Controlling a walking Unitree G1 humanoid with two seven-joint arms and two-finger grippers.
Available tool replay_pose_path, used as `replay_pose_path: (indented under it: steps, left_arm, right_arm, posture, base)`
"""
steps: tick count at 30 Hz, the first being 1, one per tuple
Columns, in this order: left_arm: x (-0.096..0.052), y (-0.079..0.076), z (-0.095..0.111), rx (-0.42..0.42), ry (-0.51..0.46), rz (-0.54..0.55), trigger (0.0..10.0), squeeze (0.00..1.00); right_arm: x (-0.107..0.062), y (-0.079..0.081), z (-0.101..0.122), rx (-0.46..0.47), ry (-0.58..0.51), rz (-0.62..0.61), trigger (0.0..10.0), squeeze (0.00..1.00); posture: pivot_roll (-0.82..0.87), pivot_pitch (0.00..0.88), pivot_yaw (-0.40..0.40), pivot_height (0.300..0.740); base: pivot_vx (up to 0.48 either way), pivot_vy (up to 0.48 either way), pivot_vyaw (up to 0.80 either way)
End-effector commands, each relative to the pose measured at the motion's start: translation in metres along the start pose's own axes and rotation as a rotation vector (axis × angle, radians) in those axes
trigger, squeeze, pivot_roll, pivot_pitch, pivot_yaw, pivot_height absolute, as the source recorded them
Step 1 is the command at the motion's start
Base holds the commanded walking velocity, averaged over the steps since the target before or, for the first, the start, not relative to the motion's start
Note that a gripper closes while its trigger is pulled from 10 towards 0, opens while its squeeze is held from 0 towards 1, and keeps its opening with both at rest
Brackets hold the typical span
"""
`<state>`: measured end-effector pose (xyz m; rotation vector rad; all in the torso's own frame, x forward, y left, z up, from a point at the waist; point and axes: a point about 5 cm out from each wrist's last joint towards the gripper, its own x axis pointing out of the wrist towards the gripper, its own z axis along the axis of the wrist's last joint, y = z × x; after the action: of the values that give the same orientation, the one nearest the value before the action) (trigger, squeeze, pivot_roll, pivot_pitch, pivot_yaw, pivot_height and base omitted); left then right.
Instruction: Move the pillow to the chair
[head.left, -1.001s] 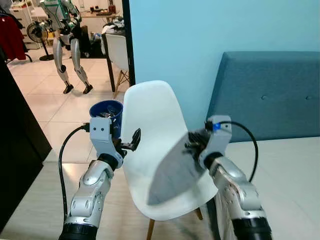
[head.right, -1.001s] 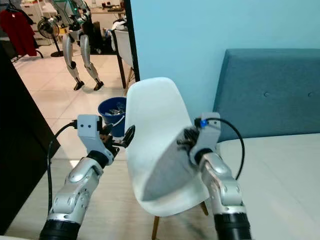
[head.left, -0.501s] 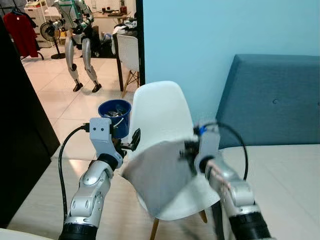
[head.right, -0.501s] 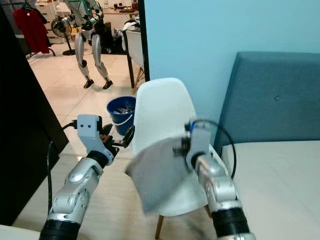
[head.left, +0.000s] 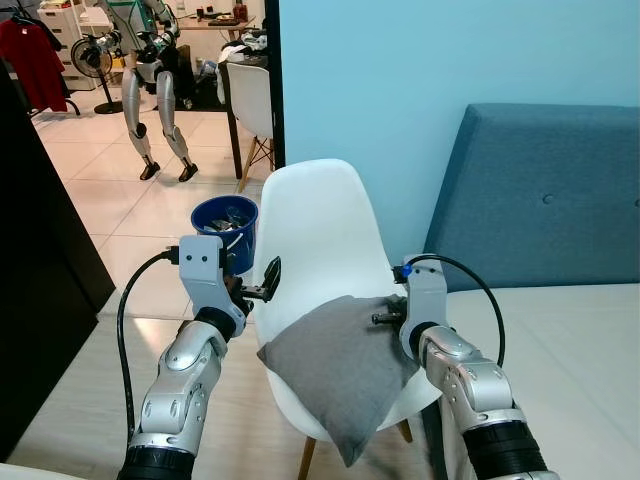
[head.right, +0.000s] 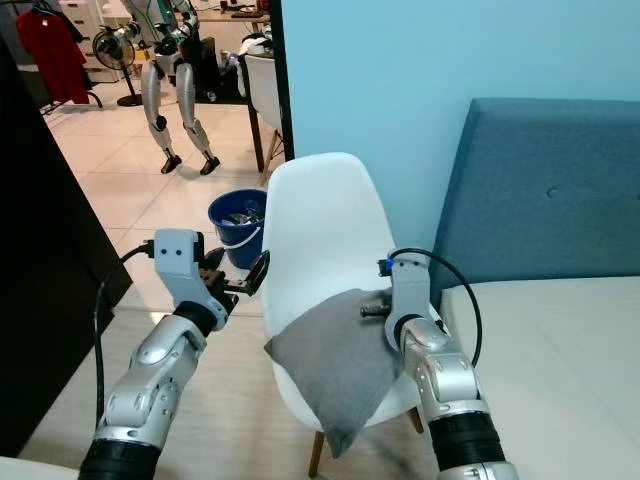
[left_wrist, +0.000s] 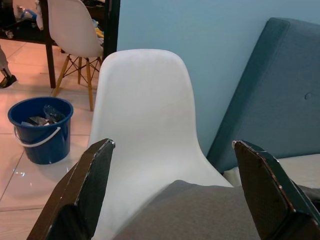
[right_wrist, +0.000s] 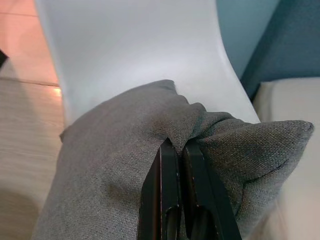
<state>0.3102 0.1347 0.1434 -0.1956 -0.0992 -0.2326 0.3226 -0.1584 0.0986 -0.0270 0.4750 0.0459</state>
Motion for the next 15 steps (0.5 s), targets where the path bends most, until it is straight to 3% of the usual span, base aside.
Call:
replay_pose_path:
  steps: [1,15]
  left_arm:
    - [-0.0009,0.0028,-0.0038,0.003,0.022,0.008,10.0,0.0]
    - [-0.0008,0.0007,-0.003,0.026,0.026,-0.018,10.0,0.0]
  right_arm:
    - [0.0007,-0.0026,0.0086,0.003,-0.022,-0.017,10.0,0.0]
    - [0.0017,-0.0026,0.0145,0.031,-0.066,-0.035,10.0,0.0]
  posture:
    - [-0.09,0.0,-0.007,0.7]
    - [-0.09,0.0,-0.006,0.685]
  base:
    - [0.0,0.0,0.0]
    - [0.0,0.0,0.0]
